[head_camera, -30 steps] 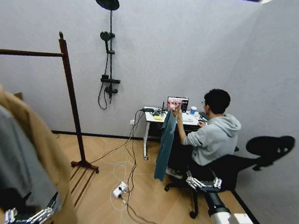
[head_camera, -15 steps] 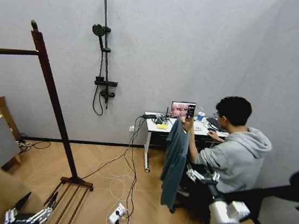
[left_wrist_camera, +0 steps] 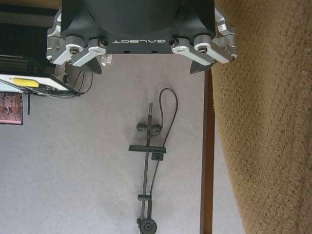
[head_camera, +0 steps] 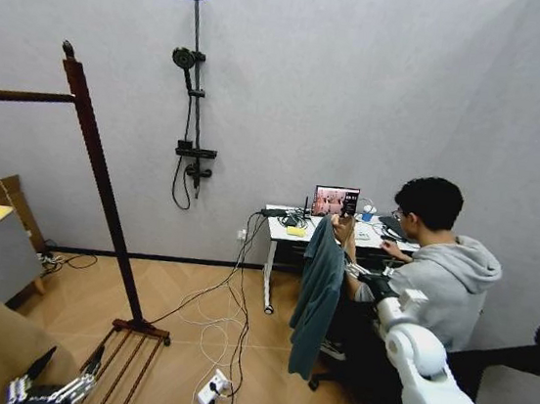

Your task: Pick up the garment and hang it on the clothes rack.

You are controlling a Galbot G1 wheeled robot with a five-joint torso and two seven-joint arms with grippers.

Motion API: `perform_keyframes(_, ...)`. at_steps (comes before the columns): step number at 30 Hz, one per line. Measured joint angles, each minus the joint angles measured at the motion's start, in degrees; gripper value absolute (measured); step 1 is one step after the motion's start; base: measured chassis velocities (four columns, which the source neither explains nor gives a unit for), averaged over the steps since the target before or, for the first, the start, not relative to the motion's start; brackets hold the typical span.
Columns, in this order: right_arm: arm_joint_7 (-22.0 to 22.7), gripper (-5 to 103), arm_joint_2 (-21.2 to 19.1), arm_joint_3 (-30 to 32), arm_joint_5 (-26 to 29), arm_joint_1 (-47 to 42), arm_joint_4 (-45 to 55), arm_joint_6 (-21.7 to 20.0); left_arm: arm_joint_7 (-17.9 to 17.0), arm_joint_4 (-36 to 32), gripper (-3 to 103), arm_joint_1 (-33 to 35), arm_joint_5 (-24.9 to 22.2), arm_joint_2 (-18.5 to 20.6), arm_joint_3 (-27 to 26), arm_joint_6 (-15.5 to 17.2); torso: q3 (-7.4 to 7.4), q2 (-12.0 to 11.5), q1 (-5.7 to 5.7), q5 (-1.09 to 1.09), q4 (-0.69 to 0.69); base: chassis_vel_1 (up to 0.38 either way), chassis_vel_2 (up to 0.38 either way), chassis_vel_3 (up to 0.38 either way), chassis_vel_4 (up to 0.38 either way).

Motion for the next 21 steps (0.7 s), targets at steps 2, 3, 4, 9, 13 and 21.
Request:
perform_keyframes(2,0.2,103,0.0,-0.6,0.2,1.0,-1.1,-0.2,0.0,0.0,100,0.0,0.0,0.0,0.0,0.0,0.01,0.0,0.01,0.00,0.00,0.000,0.000,0.000,0.000)
perform_keyframes(3,0.3,100,0.0,-1.1,0.2,2.0,-2.1,-0.4,0.0,0.0,100,0.0,0.0,0.0,0.0,0.0,0.01,0.0,0.02,0.00,-0.01,0.000,0.000,0.000,0.000)
perform_keyframes(4,0.3,100,0.0,-1.1,0.2,2.0,-2.1,-0.4,0.0,0.0,100,0.0,0.0,0.0,0.0,0.0,0.01,0.0,0.02,0.00,-0.01,0.000,0.000,0.000,0.000)
perform_keyframes(9,1.1,90,0.1,-2.7,0.4,4.7,-5.6,-0.4,0.0,0.0,100,0.0,0.0,0.0,0.0,0.0,0.01,0.0,0.01,0.00,-0.01,0.000,0.000,0.000,0.000)
perform_keyframes(13,1.1,74,0.1,-3.4,1.1,5.4,-6.8,-0.3,0.0,0.0,100,0.0,0.0,0.0,0.0,0.0,0.01,0.0,0.01,0.00,-0.01,0.000,0.000,0.000,0.000)
perform_keyframes(21,1.5,48,0.2,-3.4,1.2,4.5,-6.3,-0.5,0.0,0.0,100,0.0,0.0,0.0,0.0,0.0,0.00,0.0,0.01,0.00,-0.01,0.000,0.000,0.000,0.000)
